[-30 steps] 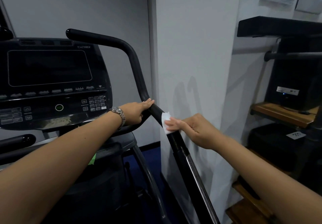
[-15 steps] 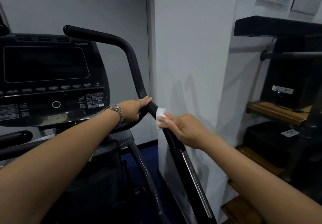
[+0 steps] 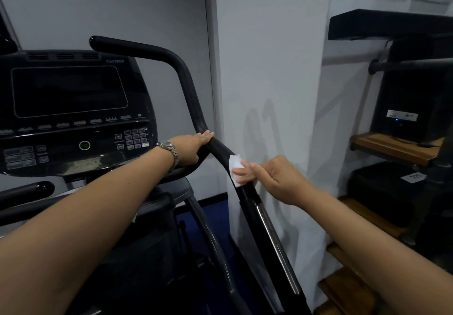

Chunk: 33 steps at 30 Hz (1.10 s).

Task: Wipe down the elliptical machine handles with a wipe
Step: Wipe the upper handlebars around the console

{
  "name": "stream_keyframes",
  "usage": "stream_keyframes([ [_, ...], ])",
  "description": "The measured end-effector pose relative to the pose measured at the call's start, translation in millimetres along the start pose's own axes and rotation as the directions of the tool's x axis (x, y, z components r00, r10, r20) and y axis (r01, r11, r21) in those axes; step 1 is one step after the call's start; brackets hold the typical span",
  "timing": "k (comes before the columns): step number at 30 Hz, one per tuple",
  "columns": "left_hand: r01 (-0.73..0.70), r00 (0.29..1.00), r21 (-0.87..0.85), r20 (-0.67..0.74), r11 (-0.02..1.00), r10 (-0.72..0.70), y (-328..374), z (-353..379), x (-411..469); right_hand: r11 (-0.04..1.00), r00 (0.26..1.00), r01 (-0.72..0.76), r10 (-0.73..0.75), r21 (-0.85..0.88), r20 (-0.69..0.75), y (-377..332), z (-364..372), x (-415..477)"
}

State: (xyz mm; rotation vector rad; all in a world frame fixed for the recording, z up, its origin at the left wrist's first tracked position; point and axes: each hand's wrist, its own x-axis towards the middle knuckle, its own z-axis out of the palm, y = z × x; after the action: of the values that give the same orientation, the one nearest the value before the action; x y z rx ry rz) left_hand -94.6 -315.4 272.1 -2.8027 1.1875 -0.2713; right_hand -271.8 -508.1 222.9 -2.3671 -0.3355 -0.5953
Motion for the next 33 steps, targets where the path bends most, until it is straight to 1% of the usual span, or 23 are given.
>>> stream_keyframes([
  [2, 0.011, 1.0, -0.004, 0.004, 1.0, -0.011, 1.7, -1.1, -1.0, 0.998, 0.999, 0.023, -0.025, -0.05, -0.039, -7.1, 4.5, 5.2],
  [5, 0.026, 1.0, 0.013, 0.011, 1.0, -0.026, 5.0, -2.4, -1.5, 0.989, 0.997, 0.075, -0.078, -0.131, -0.018, -12.3, 18.2, 2.9],
  [7, 0.042, 0.999, 0.032, 0.009, 0.999, -0.043, 7.5, -3.5, -1.8, 0.986, 0.998, 0.061, -0.063, -0.154, -0.011, -1.0, 18.4, -5.2],
  [8, 0.053, 0.999, 0.035, 0.009, 0.998, -0.053, 8.6, -4.2, -2.0, 0.99, 0.999, 0.04, -0.041, -0.135, -0.006, 6.2, 15.5, -8.3],
  [10, 0.07, 0.997, 0.03, 0.012, 0.997, -0.071, 10.7, -4.7, -3.3, 1.0, 1.0, 0.017, -0.017, -0.02, -0.005, 13.6, 11.1, -5.8],
  [11, 0.076, 0.997, 0.029, 0.016, 0.997, -0.077, 11.9, -5.1, -3.9, 1.0, 1.0, 0.019, -0.019, 0.002, -0.01, 12.7, 11.6, -1.3],
  [16, 0.099, 0.995, 0.054, 0.025, 0.994, -0.101, 20.5, -8.6, -8.5, 0.987, 0.995, 0.099, -0.103, -0.129, -0.019, -7.2, 21.4, -4.7],
  [18, 0.109, 0.994, 0.054, 0.022, 0.993, -0.11, 22.9, -9.4, -9.8, 0.995, 0.997, 0.078, -0.079, -0.065, -0.017, 4.6, 15.3, -14.7],
  [19, 0.116, 0.993, 0.052, 0.023, 0.992, -0.118, 22.8, -9.6, -10.5, 0.999, 0.998, 0.052, -0.052, 0.005, -0.019, 9.2, 11.6, -16.3],
  [21, 0.117, 0.992, 0.05, 0.028, 0.992, -0.119, 21.8, -10.7, -9.9, 0.997, 0.998, 0.036, -0.033, 0.066, -0.046, 10.9, 10.9, -9.4],
  [23, 0.118, 0.993, 0.035, 0.024, 0.992, -0.119, 22.2, -11.0, -9.9, 0.997, 0.997, 0.06, -0.058, 0.041, -0.051, -0.1, 17.9, -3.4],
  [26, 0.142, 0.99, 0.006, 0.014, 0.99, -0.142, 22.7, -7.2, -9.9, 0.995, 0.997, 0.081, -0.082, -0.05, -0.002, 5.4, 21.4, -11.9],
  [28, 0.163, 0.987, -0.03, 0.018, 0.986, -0.162, 19.2, -0.7, -9.5, 0.998, 0.998, 0.059, -0.06, 0.029, 0.03, 16.4, 11.0, -22.7],
  [30, 0.183, 0.983, -0.066, 0.015, 0.981, -0.182, 17.3, 5.6, -10.6, 0.994, 0.999, 0.045, -0.045, 0.095, 0.006, 16.1, 5.2, -24.1],
  [32, 0.201, 0.979, -0.099, -0.007, 0.975, -0.203, 20.9, 10.3, -12.7, 0.995, 0.998, 0.068, -0.067, 0.073, -0.02, 7.8, 11.6, -22.0],
  [33, 0.204, 0.977, -0.126, -0.032, 0.971, -0.209, 23.3, 11.2, -14.0, 0.995, 0.996, 0.09, -0.09, 0.034, -0.018, 8.9, 18.4, -21.0],
])
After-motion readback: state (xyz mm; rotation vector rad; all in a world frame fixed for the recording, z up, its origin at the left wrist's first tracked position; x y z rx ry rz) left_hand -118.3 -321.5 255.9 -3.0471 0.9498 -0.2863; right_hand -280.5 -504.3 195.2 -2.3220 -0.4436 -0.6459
